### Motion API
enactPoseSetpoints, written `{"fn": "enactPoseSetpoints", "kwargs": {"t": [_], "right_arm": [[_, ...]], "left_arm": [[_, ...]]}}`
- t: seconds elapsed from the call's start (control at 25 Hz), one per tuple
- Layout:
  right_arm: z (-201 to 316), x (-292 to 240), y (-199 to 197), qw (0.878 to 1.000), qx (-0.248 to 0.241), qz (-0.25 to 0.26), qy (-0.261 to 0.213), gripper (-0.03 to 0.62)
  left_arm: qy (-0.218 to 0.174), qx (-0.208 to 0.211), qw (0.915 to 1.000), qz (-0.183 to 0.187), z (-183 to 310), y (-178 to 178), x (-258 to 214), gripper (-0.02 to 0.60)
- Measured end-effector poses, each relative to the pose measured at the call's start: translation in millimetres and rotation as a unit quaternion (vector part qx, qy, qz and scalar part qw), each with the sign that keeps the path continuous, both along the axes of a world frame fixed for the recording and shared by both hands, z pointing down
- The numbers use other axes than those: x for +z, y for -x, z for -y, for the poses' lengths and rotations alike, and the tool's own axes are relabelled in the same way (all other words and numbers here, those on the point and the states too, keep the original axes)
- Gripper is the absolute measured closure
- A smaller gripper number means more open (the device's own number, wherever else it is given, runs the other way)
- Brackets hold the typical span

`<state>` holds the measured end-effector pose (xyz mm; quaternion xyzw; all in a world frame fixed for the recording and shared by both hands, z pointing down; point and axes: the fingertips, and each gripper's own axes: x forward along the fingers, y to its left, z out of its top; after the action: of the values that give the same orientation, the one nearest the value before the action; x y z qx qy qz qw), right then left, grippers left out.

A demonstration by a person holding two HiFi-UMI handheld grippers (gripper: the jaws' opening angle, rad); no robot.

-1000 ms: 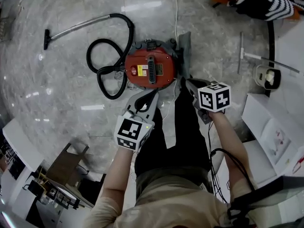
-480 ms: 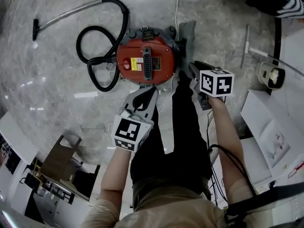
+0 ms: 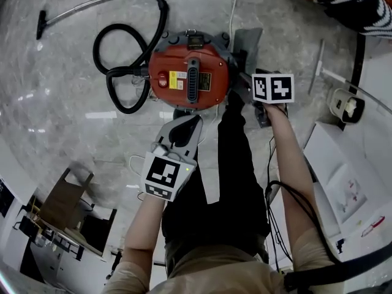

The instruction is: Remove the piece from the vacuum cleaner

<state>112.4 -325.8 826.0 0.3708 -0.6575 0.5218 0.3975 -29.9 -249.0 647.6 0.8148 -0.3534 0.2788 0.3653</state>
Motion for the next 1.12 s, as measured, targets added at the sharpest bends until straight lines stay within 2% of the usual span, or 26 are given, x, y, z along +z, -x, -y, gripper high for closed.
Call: {"fn": "enactPoseSetpoints", "kwargs": {"t": [0.28,0.52,0.56,0.64,0.68,0.92,1.12], "right_arm": [[0.3,27.6,-4.0,0.999,-0.033,-0.041,0.001,0.362],[-1.5,30.1,-11.8,0.997,-0.059,-0.049,0.003,0.365],[-1.7,30.6,-14.7,0.996,-0.065,-0.057,0.003,0.378],[-2.9,31.7,-19.9,0.995,-0.075,-0.07,-0.004,0.476],[-3.6,32.3,-20.9,0.995,-0.076,-0.071,-0.008,0.495],[-5.9,35.6,-19.9,0.996,-0.066,-0.057,-0.01,0.536],[-7.3,37.5,-21.6,0.995,-0.073,-0.062,-0.02,0.539]], "left_arm": [[0.021,0.013,0.9997,0.001,-5.0,-2.5,8.5,0.577],[0.024,0.02,0.9995,0.005,-1.5,-5.4,9.7,0.578],[0.025,0.022,0.9995,0.005,-1.1,-6.4,9.9,0.577],[0.025,0.026,0.9993,0.006,-0.9,-8.9,10.8,0.577],[0.025,0.029,0.9992,0.007,-1.2,-10.2,11.5,0.578],[0.031,0.035,0.9989,0.006,-4.2,-16.2,16.6,0.577],[0.014,0.064,0.997,0.043,-4.6,-18.8,24.4,0.578]]}}
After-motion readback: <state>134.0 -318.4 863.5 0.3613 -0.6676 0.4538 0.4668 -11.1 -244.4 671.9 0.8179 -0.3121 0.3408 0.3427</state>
